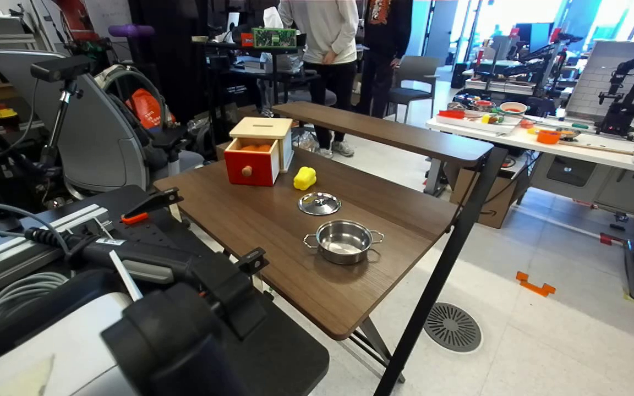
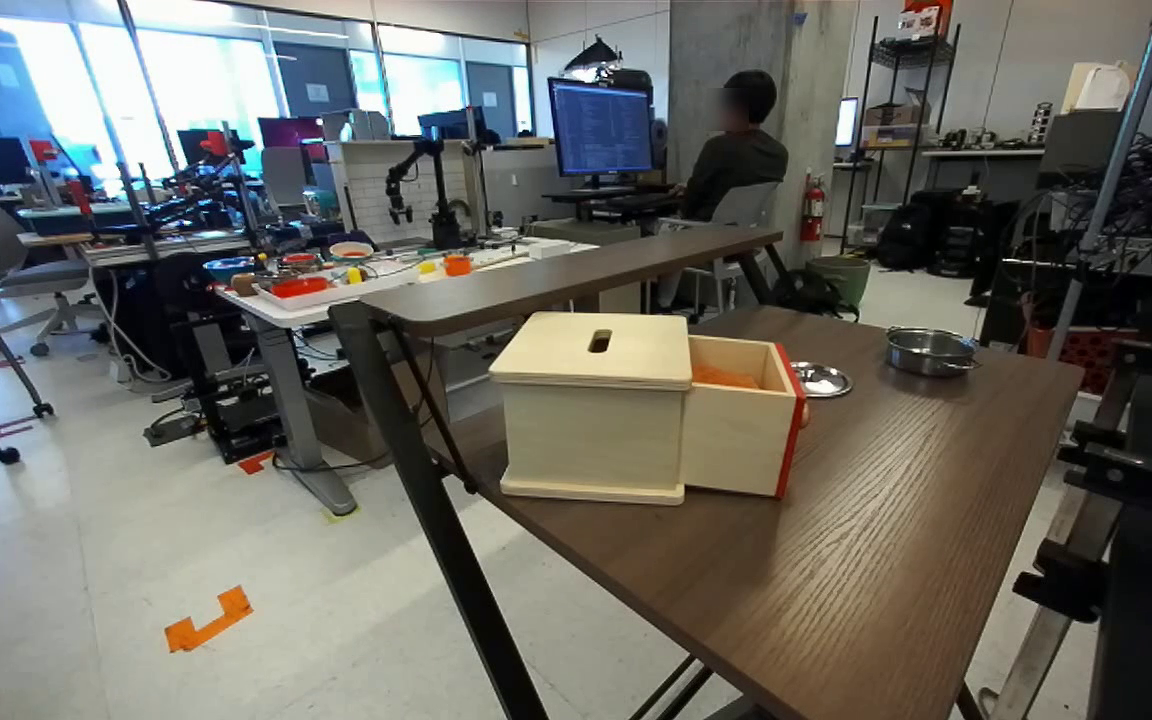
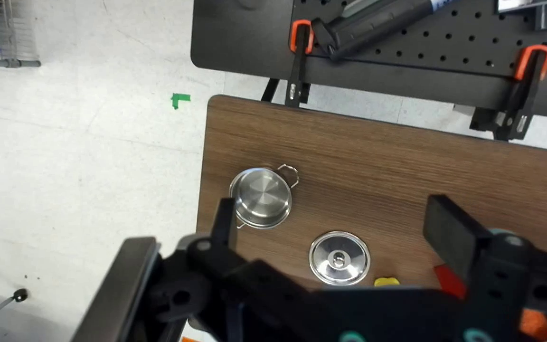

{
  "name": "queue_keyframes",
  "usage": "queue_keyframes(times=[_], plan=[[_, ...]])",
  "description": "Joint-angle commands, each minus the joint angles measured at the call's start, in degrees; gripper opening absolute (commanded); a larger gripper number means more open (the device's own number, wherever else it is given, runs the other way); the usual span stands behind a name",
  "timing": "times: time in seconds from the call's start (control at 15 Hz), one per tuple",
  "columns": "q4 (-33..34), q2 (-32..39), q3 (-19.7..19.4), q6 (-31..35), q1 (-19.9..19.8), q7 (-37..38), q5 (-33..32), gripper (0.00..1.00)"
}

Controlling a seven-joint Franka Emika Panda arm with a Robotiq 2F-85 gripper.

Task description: Move the yellow pepper closer to you

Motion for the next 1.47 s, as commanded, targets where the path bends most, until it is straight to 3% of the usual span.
queue_keyframes(times=[0.0,0.33,0.6,1.0,1.4], plan=[[-1.0,5.9,0.8,9.5,0.6,5.9,1.8,1.0],[-1.0,16.1,1.0,27.7,0.2,13.9,5.0,1.0],[1.2,25.7,0.7,36.6,0.6,14.5,11.0,1.0],[9.5,42.5,0.2,41.7,1.7,14.7,10.2,1.0],[21.7,56.3,-0.4,41.1,4.4,15.5,11.9,1.0]])
